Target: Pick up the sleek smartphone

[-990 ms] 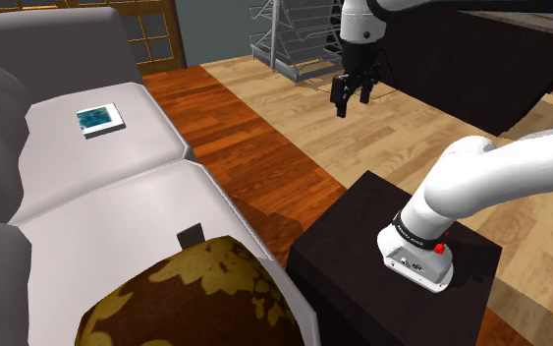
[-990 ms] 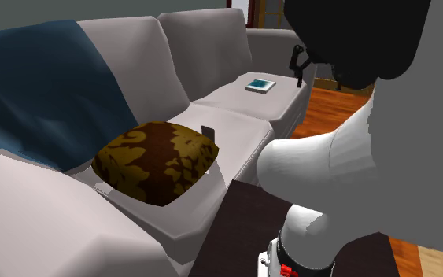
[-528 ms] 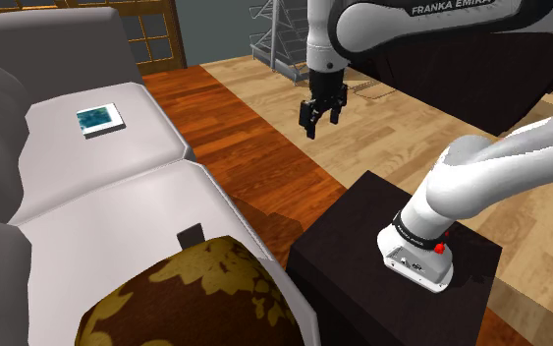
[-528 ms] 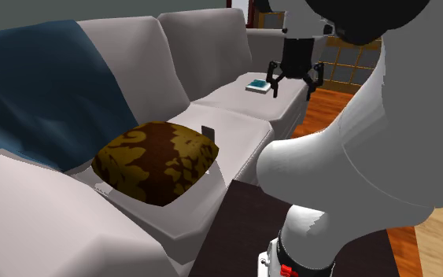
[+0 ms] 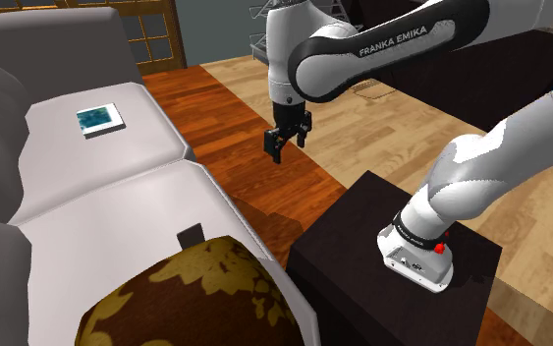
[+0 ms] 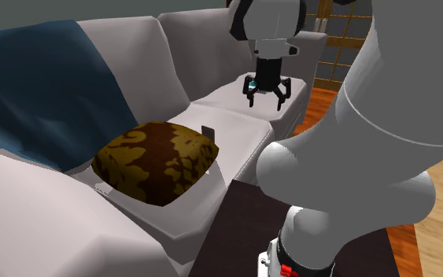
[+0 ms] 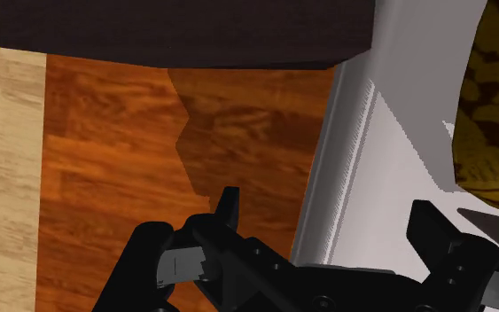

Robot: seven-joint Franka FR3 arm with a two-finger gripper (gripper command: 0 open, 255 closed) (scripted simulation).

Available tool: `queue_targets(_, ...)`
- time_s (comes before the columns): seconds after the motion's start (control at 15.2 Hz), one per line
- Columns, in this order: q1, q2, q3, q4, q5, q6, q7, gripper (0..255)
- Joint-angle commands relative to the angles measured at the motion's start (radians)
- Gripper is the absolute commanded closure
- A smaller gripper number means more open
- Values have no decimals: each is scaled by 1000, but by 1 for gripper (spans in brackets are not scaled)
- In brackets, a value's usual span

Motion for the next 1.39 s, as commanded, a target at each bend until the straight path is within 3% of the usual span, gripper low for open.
queue_targets(0.0, 6, 60, 27, 23, -3, 48, 27, 0)
queue_targets(0.33, 18, 237, 94, 94, -45, 171, 111, 0)
queue_targets(0.73, 50, 466, 143, 220, -160, 280, 238, 0)
queue_targets(1.32, 182, 810, 119, 493, -361, 347, 408, 0)
